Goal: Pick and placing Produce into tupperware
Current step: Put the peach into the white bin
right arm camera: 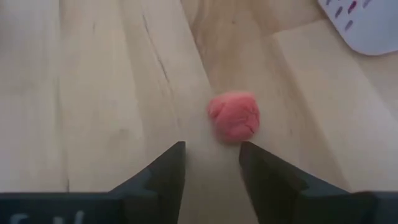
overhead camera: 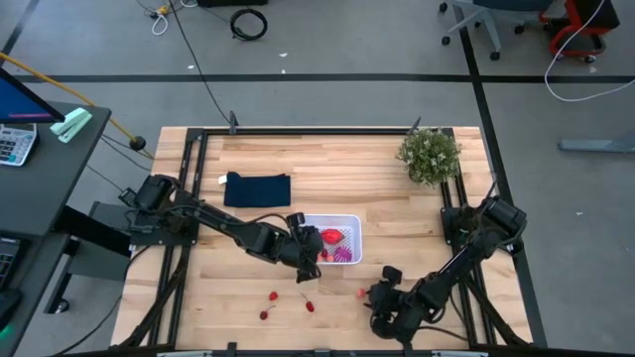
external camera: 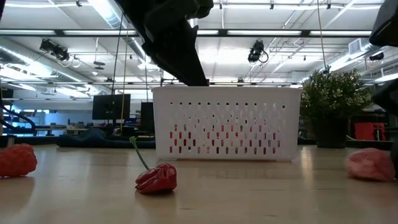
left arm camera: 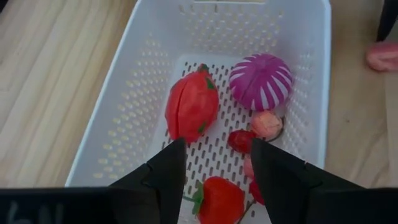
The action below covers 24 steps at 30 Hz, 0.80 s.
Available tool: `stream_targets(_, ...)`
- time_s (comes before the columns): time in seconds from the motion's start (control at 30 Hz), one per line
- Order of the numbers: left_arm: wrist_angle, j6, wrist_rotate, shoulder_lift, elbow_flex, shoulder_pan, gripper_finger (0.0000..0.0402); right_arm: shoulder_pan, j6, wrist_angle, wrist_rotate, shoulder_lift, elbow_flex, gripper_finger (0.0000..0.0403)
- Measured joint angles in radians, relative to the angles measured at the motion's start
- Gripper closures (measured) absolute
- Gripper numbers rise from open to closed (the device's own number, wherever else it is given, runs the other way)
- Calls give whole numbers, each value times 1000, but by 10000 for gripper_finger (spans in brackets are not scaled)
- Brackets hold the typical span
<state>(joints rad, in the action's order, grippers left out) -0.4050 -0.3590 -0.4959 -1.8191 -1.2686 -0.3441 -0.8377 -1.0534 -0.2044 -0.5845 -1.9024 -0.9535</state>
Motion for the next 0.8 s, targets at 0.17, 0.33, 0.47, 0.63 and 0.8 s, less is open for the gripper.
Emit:
stream_targets(0.17,6,4,0,0,0,12,223,37,0,4,-4,-5,-3,235)
stream_targets(0.33,10,4,0,0,0,21,225,57,0,4,-26,-8,-1,236)
stream_targets(0.47,26,4,0,0,0,23,224,70,0,1,-40,-9,0,237)
stream_targets(0.63,49,5,0,1,-1,22,234,89,2,0,-44,-9,1,260)
stream_targets(0.8,48,6,0,1,-1,22,248,91,3,-4,-49,-7,1,312)
